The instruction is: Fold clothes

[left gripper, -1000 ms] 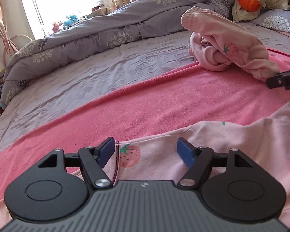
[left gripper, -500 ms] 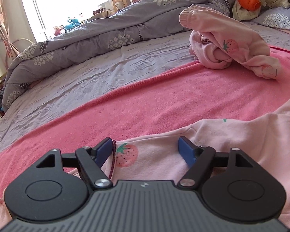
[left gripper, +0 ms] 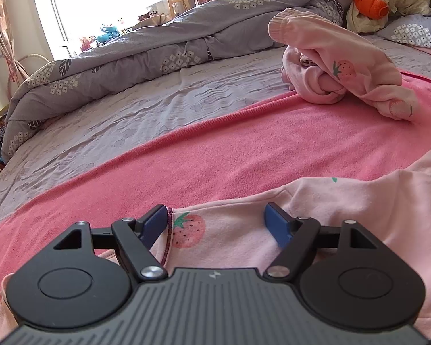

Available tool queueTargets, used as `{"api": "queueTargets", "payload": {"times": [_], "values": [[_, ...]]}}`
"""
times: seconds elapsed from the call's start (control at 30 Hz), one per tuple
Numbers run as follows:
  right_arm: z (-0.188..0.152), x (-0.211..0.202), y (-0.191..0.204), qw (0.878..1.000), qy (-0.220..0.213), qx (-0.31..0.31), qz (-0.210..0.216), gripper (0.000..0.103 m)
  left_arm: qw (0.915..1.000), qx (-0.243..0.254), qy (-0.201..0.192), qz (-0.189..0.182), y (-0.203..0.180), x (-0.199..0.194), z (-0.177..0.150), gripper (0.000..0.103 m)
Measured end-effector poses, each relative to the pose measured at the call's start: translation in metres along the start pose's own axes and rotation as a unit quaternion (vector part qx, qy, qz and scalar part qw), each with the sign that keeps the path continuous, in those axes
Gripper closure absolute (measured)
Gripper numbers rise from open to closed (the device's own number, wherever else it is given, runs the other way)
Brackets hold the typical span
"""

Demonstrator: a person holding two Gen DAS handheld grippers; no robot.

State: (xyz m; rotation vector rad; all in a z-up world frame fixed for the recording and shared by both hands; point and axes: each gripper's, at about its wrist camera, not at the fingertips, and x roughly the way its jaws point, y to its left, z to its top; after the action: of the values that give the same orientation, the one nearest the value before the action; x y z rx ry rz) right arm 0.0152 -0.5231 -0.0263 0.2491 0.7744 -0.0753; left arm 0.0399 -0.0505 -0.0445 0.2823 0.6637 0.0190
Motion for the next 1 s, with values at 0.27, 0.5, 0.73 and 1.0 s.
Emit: {"api": "queueTargets", "payload": {"times": [0.27,0.5,0.73,1.0], "values": [[0.002,-0.002,-0.004,0.998,0.044,0.031,0.033,0.060,1.0000,-0.006,0.001,-0.004,0.002,0.000,0.000,0.026],[0.004,0.018,0.000,0.997,0.072,0.034,0.025,0.061,1.0000,-0.007,0.001,-0.004,0.002,0.000,0.000,0.026],[0.003,0.024,0.002,0.997,0.046,0.053,0.014,0.089,0.9999,-0.011,0.002,-0.007,0.004,0.001,0.000,0.026],[0.018,0.009,0.010,0.996,-0.052,0.068,-0.039,0.092,0.9997,-0.018,-0.014,-0.004,0.009,-0.010,0.000,0.026]]}}
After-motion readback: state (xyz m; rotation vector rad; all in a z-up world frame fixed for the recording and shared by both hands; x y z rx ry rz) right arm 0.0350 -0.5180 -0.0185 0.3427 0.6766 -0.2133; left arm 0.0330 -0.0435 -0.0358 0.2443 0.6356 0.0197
